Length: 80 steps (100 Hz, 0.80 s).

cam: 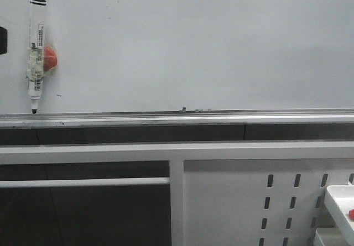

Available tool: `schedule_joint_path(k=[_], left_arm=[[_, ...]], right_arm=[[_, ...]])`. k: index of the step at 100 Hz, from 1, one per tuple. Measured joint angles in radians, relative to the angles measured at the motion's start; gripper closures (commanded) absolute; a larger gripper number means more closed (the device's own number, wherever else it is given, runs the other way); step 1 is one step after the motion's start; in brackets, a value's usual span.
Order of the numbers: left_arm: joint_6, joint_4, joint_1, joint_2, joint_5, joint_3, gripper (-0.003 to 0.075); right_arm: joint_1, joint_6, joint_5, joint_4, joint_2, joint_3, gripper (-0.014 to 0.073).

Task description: Write number 1 on whiteboard

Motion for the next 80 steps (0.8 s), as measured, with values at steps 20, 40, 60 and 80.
schedule_joint_path(k=[20, 40, 60, 80], left_arm=[[-0.084, -0.048, -0.032, 0.167, -0.114, -0.006, 0.0334], [-0.121, -0.042, -0.034, 0.289, -0.131, -0.059, 0.0334], [-0.159, -0.04, -0.034, 0.371, -0.16, -0.106, 0.0334], [-0.195, -0.04, -0.034, 0.419, -0.183, -0.109, 0.034]], right_arm=[[0.0, 0.0, 0.0, -0.002, 0.013, 0.0, 0.0223], [0.0, 0.0, 0.0, -0.002, 0.013, 0.0, 0.0223], [0.0, 0.0, 0.0, -0.002, 0.013, 0.0, 0.0223], [0.0, 0.0, 0.0, -0.002, 0.013, 0.0, 0.0223]])
